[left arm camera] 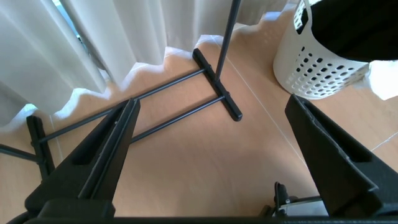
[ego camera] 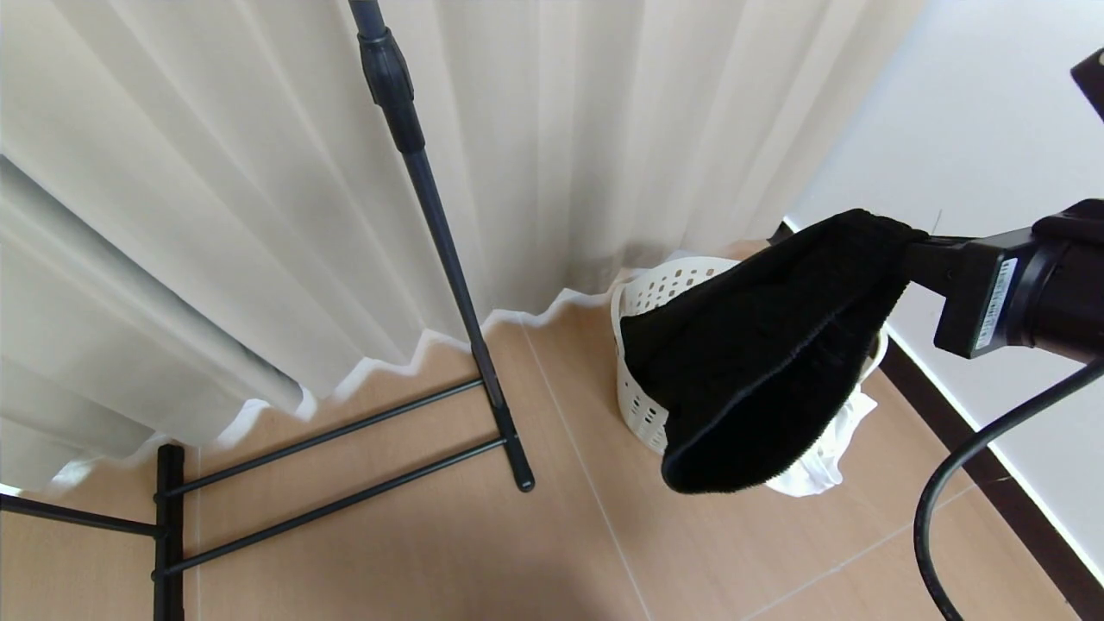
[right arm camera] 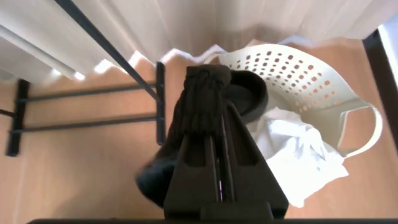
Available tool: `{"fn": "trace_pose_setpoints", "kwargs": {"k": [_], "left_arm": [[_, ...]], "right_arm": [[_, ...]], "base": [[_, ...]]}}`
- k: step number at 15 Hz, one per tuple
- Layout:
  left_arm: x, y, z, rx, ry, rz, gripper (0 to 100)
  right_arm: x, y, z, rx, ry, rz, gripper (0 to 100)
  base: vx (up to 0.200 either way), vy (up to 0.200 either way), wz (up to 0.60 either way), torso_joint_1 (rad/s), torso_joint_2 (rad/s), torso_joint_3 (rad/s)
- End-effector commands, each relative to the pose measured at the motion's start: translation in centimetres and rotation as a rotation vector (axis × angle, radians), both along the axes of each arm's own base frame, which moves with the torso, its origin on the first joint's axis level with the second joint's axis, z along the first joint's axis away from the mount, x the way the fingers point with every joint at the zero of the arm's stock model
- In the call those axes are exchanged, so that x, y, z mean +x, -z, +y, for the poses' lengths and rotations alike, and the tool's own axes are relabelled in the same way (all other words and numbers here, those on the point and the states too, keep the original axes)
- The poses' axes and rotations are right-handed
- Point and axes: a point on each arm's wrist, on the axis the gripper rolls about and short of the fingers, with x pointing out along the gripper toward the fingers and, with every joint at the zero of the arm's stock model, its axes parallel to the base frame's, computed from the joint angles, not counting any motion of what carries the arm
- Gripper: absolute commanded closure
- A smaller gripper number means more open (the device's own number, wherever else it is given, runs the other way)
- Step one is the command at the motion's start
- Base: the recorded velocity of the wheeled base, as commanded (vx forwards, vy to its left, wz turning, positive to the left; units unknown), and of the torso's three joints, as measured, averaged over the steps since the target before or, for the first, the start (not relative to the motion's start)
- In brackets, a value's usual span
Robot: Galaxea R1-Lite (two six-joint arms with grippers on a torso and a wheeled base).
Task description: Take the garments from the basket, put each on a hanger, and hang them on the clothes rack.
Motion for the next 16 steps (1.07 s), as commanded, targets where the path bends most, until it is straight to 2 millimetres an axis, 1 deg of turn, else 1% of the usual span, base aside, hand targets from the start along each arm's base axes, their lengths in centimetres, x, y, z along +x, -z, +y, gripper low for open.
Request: {"fn": "trace_pose_setpoints", "kwargs": {"k": [1, 9, 13, 16], "left_arm": [[0.0, 0.0, 0.0, -0.001, 0.000, 0.001, 0], [0.0, 0.0, 0.0, -0.004, -0.003, 0.002, 0], [0.0, 0.0, 0.0, -0.007, -0.006, 0.002, 0], [0.0, 0.0, 0.0, -0.006, -0.006, 0.000, 0]], "right_arm": [[-0.9, 0.2, -0.6, 0.040, -0.029, -0.030, 100], [-0.8, 0.6, -0.5, 0.035, -0.029, -0.022, 100], [-0.3, 1.3, -0.1, 0.018, -0.027, -0.002, 100], [-0.3, 1.3, 0.0, 0.016, -0.025, 0.000, 100]], "base": [[0.000, 0.000, 0.00, 0.000, 0.00, 0.000], [0.000, 0.000, 0.00, 0.002, 0.00, 0.179], [0.000, 0.000, 0.00, 0.002, 0.00, 0.198], [0.000, 0.000, 0.00, 0.002, 0.00, 0.047]]}}
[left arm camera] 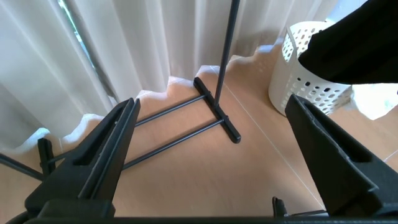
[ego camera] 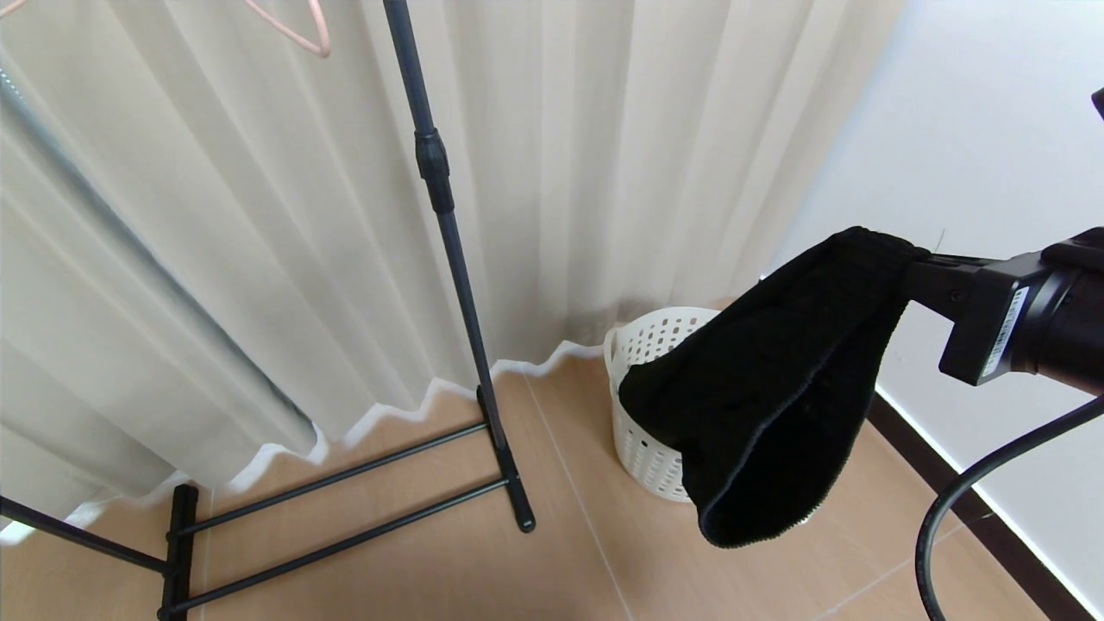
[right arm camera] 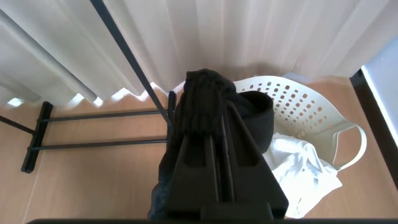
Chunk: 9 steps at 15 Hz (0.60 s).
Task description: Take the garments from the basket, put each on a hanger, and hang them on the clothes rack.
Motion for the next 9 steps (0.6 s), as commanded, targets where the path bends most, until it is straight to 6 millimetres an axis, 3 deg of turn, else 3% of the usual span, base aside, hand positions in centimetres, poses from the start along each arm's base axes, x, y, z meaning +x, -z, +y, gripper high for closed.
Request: {"fn": "trace_pose_setpoints", "kwargs": {"k": [1, 5, 9], "left_arm": [[0.01, -0.01, 0.00, 0.001, 0.000, 0.000, 0], [0.01, 0.00, 0.00, 0.002, 0.001, 0.001, 0], [0.01, 0.00, 0.00, 0.001, 0.001, 0.001, 0]], "right_arm": [[0.17, 0.17, 0.15, -0.005, 0.000, 0.006, 100], [0.10, 0.06, 0.10, -0.002, 0.000, 0.003, 100], [0.10, 0.02, 0.10, -0.003, 0.001, 0.001, 100]], "base": [[0.000, 0.000, 0.00, 0.000, 0.00, 0.000], [0.000, 0.000, 0.00, -0.001, 0.00, 0.021], [0.000, 0.000, 0.00, 0.002, 0.00, 0.167]]}}
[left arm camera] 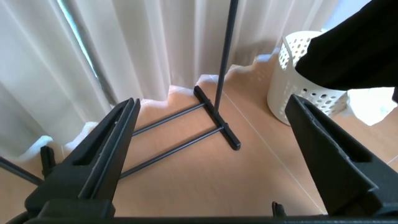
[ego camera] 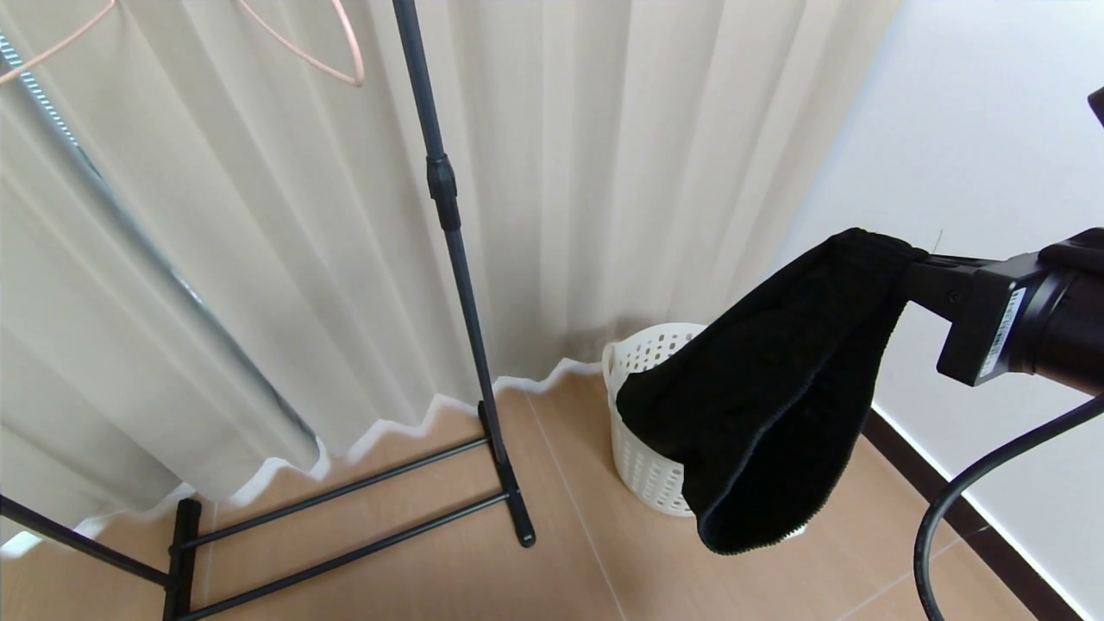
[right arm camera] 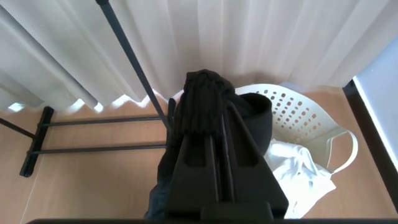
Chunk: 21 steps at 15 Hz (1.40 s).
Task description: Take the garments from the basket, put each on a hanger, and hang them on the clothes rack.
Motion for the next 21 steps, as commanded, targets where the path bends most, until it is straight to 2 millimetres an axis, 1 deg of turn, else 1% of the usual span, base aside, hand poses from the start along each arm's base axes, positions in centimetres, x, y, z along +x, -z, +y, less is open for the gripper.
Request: {"fn": "trace_pose_setpoints", "kwargs": {"k": [1, 6, 8, 17, 21], "left_arm": [[0.01, 0.00, 0.00, 0.000, 0.000, 0.001, 0], [0.01, 0.00, 0.00, 0.000, 0.000, 0.001, 0], [0.01, 0.00, 0.00, 0.000, 0.000, 0.001, 0], [0.01, 0.00, 0.00, 0.000, -0.001, 0.001, 0], [0.01, 0.00, 0.00, 0.000, 0.000, 0.001, 0]], "right_arm": [[0.06, -0.04, 0.05, 0.001, 0.001, -0.001, 100], [-0.07, 0.10, -0.19, -0.007, -0.002, -0.005, 100], [-0.05, 0.27, -0.22, -0.011, -0.001, 0.000, 100], [-0.03, 0.58, -0.19, -0.021, -0.001, 0.009, 100], [-0.08, 0.73, -0.20, -0.031, -0.004, 0.010, 100]], "base": [[0.000, 0.000, 0.00, 0.002, 0.00, 0.193], [0.000, 0.000, 0.00, 0.004, 0.00, 0.202], [0.000, 0.000, 0.00, 0.041, -0.20, 0.041], [0.000, 0.000, 0.00, 0.127, -0.45, -0.124], [0.000, 0.000, 0.00, 0.183, -0.51, -0.251]]}}
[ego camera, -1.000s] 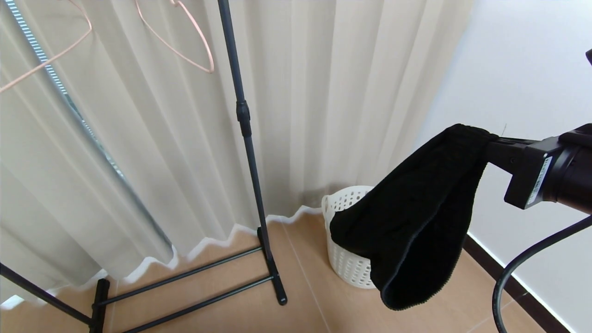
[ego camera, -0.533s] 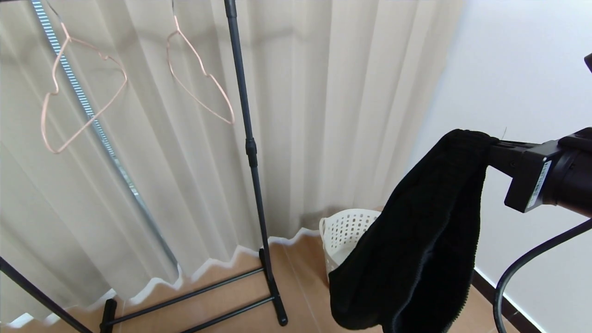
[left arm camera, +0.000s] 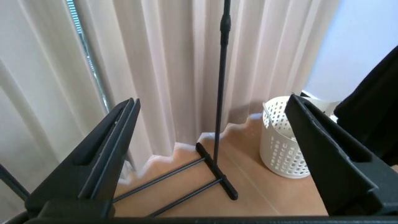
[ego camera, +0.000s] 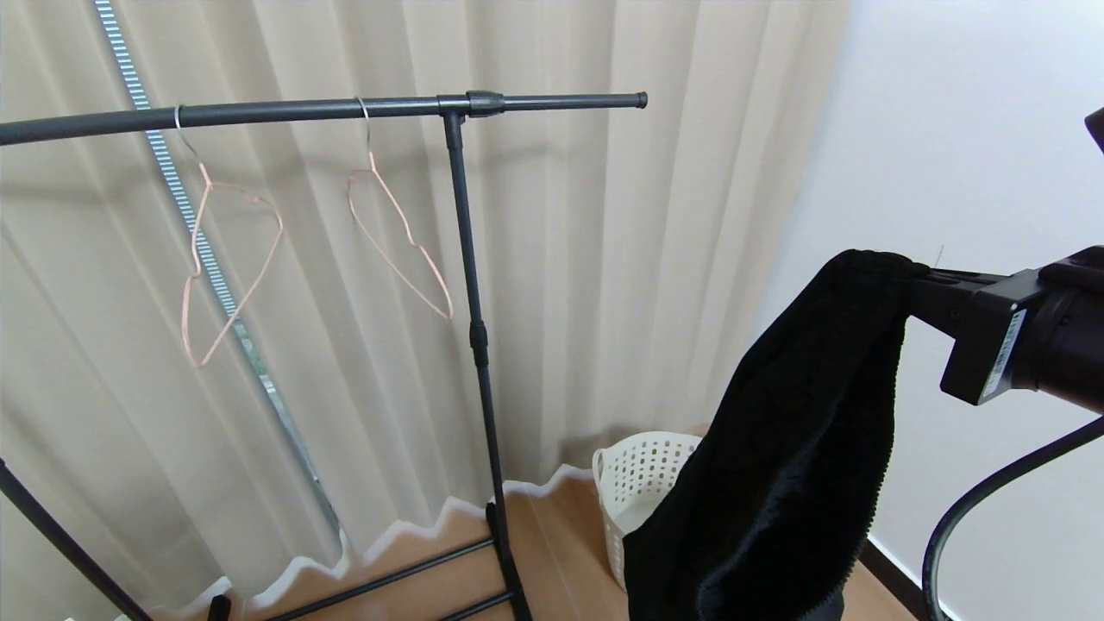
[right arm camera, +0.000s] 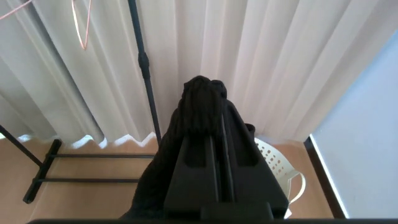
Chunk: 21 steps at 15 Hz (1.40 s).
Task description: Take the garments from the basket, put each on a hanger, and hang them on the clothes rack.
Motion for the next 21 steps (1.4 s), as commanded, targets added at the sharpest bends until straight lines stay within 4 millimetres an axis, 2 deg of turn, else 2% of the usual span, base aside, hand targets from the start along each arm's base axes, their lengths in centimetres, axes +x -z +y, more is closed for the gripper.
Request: {"fn": "trace_pose_setpoints", "kwargs": {"k": [1, 13, 21], "left_arm": [[0.01, 0.00, 0.00, 0.000, 0.000, 0.001, 0], [0.01, 0.00, 0.00, 0.001, -0.001, 0.001, 0], [0.01, -0.02, 0.01, 0.000, -0.006, -0.001, 0]], "right_arm": [[0.04, 0.09, 0.04, -0.002, 0.000, 0.003, 100], [0.00, 0.31, 0.01, -0.019, -0.003, 0.003, 100], [-0.40, -0.03, -0.29, -0.007, -0.004, -0.012, 100]], "base": [[0.000, 0.000, 0.00, 0.198, -0.51, -0.310], [0.000, 0.000, 0.00, 0.226, -0.54, -0.423], [0.000, 0.000, 0.00, 0.169, -0.37, -0.233]]}}
